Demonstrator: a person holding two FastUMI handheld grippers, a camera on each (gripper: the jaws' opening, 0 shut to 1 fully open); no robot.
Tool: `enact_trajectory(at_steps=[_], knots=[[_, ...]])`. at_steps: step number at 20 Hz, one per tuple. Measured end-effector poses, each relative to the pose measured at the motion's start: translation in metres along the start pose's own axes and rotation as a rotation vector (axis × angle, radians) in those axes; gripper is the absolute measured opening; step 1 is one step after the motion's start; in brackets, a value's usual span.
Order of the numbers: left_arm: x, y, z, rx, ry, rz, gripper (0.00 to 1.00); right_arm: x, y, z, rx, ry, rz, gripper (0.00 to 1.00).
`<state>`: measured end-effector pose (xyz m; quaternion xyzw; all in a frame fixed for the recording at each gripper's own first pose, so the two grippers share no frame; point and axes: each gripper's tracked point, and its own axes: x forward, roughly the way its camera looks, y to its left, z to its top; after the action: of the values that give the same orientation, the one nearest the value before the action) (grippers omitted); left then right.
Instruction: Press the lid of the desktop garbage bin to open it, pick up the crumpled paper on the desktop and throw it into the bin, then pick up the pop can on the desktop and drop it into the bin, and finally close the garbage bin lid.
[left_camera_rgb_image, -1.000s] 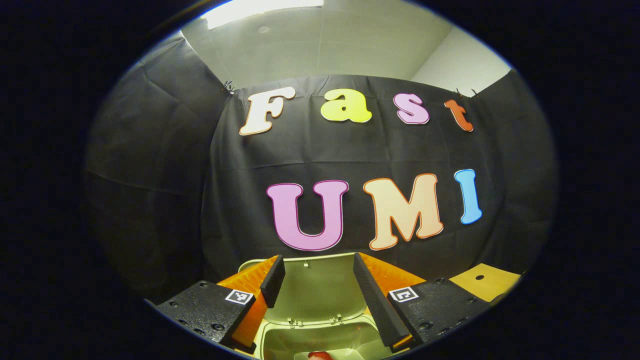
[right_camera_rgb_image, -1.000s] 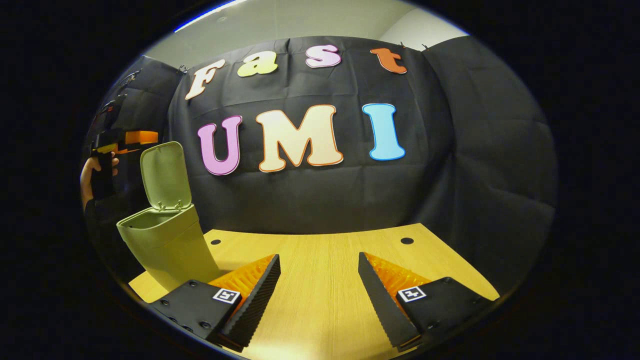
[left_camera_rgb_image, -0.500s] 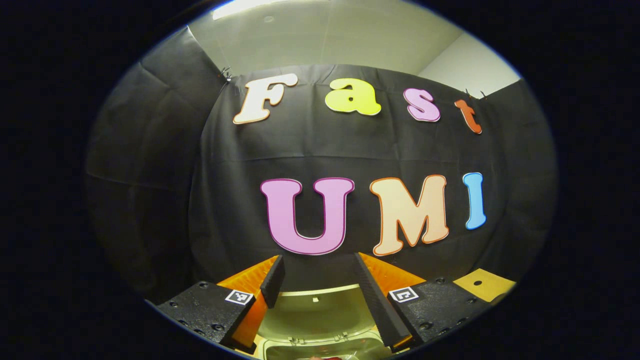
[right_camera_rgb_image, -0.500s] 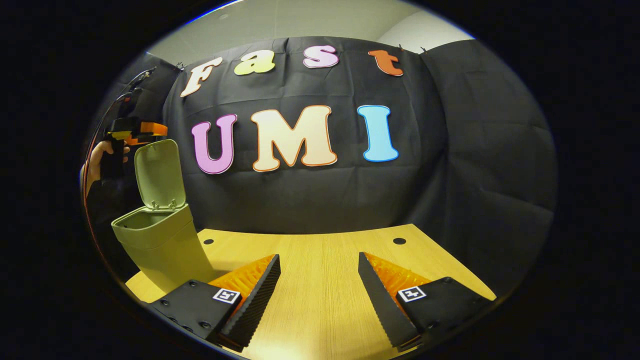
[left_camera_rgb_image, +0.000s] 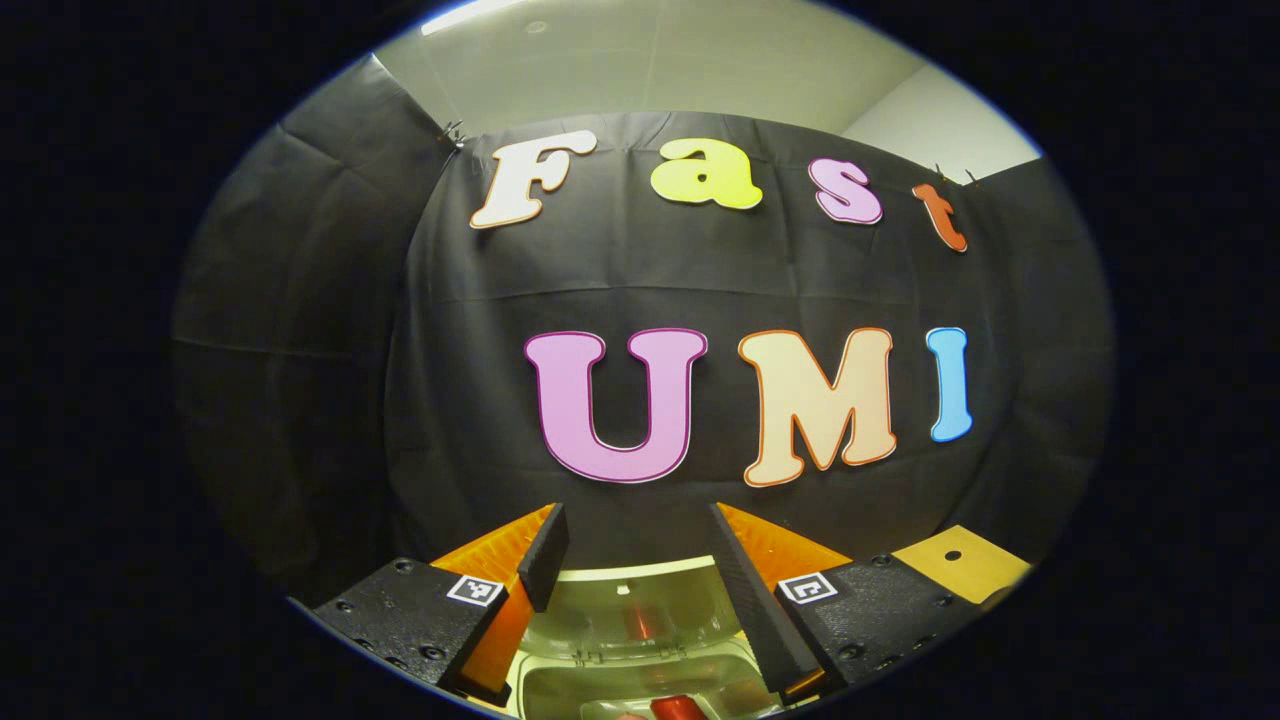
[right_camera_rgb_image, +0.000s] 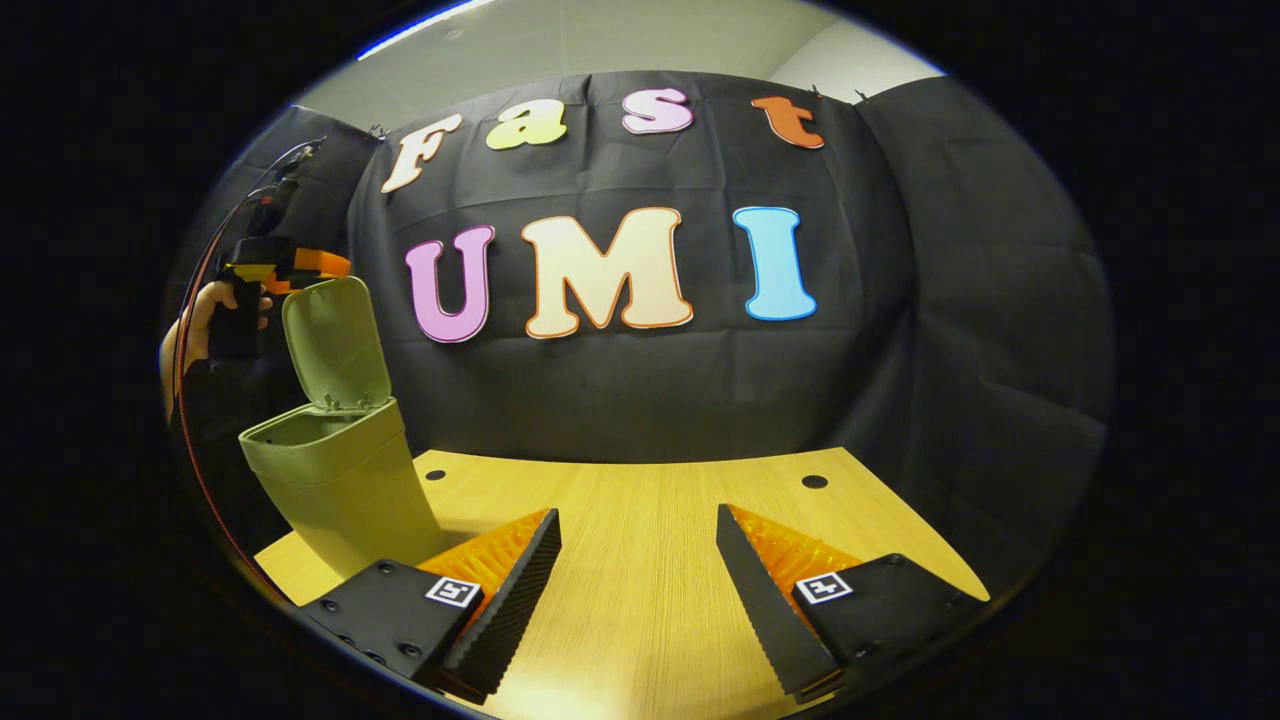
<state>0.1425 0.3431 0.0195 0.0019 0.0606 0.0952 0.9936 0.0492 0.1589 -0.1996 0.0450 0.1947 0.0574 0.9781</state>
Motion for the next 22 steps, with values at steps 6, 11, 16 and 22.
enact_trajectory(at_steps=[6,11,16,22], knots=[[-0.037,-0.009,-0.014,-0.012,-0.007,0.038,0.88,0.000,-0.009,0.008,-0.003,0.000,0.064,0.99],[-0.065,-0.020,-0.032,-0.029,0.010,0.054,0.89,-0.003,-0.008,0.008,-0.022,0.012,0.112,0.98],[-0.084,-0.027,-0.060,-0.042,0.056,0.053,0.85,-0.005,-0.003,0.004,-0.036,0.031,0.149,0.98],[-0.098,-0.029,-0.089,-0.028,0.093,0.061,0.87,-0.004,0.004,-0.004,-0.048,0.056,0.175,0.98]])
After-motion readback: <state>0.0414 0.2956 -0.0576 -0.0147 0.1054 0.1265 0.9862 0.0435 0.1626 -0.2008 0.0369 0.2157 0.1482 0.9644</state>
